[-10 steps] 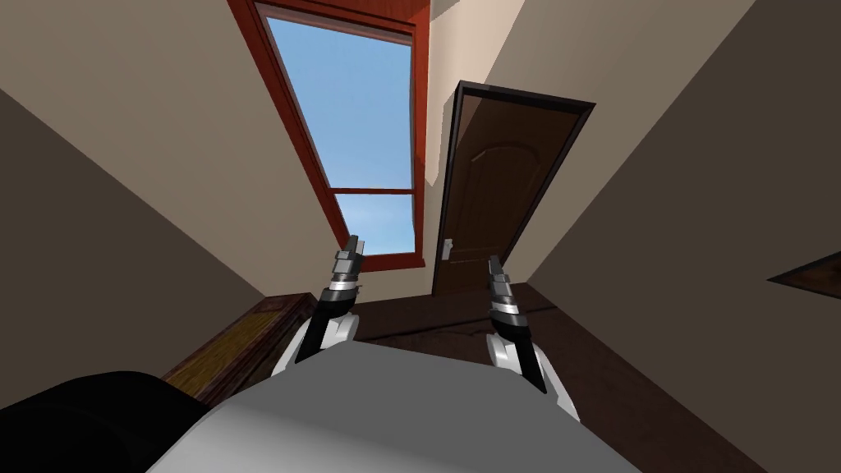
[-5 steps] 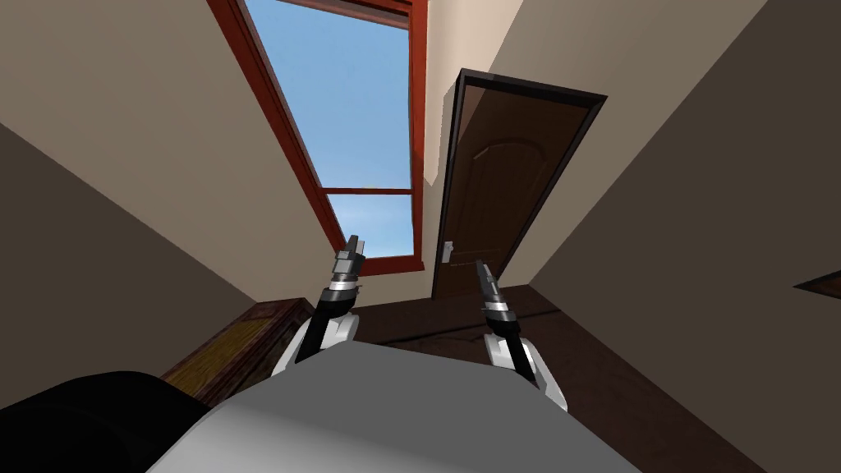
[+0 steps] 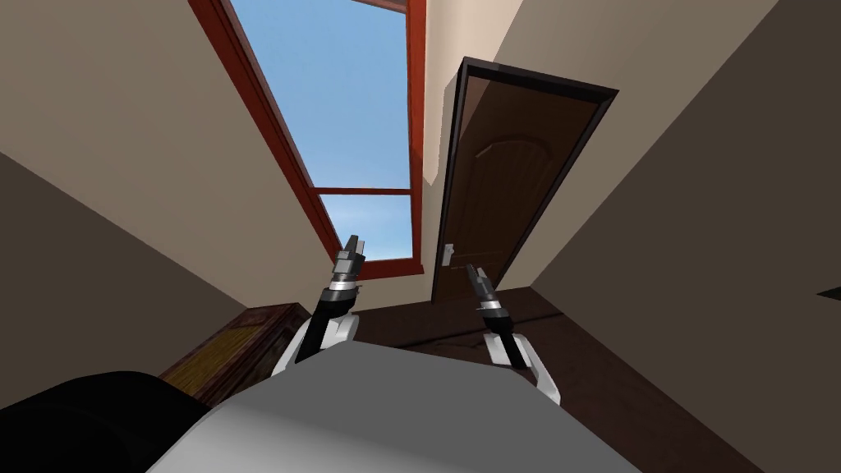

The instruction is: Pull the door open

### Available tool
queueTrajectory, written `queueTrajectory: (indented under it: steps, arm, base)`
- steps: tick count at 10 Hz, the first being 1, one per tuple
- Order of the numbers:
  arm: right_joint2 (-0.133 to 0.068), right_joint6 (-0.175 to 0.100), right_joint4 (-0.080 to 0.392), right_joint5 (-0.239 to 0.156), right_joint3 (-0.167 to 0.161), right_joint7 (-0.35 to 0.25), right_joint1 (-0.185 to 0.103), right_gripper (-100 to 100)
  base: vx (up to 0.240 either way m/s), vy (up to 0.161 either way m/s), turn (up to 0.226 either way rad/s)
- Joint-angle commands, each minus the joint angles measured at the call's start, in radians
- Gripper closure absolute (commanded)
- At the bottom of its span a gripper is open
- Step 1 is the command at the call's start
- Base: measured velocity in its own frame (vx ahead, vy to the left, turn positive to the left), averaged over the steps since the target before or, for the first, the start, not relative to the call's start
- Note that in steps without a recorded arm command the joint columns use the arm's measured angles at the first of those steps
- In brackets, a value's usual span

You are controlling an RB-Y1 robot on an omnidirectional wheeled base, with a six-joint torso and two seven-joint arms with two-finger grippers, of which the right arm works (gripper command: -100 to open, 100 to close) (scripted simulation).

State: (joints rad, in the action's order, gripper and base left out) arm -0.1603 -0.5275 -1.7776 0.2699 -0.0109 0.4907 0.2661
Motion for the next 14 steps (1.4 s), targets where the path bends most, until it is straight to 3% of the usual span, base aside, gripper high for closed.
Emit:
queueTrajectory:
  steps: [1,14]
  arm:
    - [-0.01,0.002,0.05,0.03,-0.001,0.033,-0.016,-100]
    - [-0.095,0.067,0.394,0.272,-0.015,0.273,-0.149,-100]
  base:
    - [0.091,0.007,-0.01]
    - [0.121,0.005,-0.009]
